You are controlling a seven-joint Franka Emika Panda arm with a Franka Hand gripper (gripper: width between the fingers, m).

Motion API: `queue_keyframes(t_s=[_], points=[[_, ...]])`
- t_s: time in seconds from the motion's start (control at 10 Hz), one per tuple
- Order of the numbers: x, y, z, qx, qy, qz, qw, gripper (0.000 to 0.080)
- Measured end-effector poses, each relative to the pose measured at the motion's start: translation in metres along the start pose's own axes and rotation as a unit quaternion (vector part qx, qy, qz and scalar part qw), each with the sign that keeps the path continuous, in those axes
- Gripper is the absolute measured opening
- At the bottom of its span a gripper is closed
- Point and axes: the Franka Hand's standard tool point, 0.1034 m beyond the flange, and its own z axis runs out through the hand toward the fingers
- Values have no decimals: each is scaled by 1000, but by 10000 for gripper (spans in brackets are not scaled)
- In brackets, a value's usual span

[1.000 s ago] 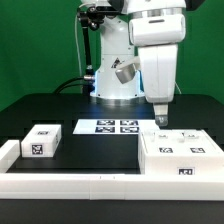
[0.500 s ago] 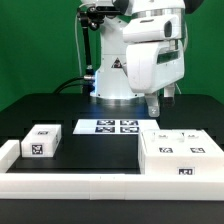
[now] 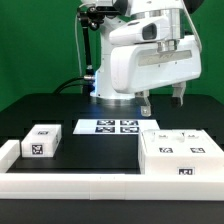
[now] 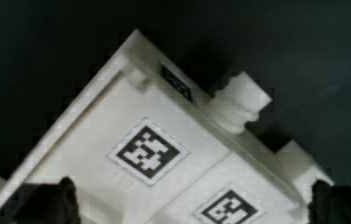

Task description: Assemble cabinet

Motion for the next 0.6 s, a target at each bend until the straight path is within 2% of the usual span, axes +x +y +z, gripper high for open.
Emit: queue_keyframes(t_s=[0.2,0.3,0.4,0.5,0.6], points=[[1,-16,-3,-6,13,121,992,649],[10,-30,-2,-6,28,186,982,649],[9,-36,1,-4,46,209,977,649],[6,-35,2,3,42,243,969,649],[7,-35,2,3,43,239,970,649]])
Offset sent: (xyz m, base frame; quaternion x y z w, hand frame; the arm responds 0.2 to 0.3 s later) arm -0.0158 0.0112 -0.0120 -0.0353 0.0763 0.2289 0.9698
